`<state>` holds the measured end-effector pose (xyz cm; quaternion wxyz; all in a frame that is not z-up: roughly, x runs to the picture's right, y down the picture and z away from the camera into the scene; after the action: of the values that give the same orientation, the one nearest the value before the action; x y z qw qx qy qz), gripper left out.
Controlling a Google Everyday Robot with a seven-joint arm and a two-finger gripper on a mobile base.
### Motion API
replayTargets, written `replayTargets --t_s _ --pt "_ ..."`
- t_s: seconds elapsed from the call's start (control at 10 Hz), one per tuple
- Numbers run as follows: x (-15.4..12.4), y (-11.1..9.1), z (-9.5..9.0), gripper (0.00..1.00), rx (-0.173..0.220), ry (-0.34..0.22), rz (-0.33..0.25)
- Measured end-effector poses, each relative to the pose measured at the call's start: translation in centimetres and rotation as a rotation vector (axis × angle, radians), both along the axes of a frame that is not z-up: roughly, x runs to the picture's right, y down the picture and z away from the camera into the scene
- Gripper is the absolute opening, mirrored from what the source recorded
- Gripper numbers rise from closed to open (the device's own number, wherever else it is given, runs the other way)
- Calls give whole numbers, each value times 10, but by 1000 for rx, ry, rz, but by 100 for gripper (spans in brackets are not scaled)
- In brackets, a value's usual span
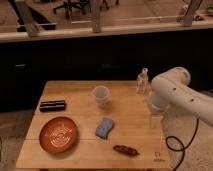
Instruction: Place the pepper in the ceramic bowl
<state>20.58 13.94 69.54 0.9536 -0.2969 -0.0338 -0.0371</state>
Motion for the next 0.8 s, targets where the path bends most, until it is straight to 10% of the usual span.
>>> replayTargets --t_s 0.8 --pt "-32 67 17 80 -63 -91 -85"
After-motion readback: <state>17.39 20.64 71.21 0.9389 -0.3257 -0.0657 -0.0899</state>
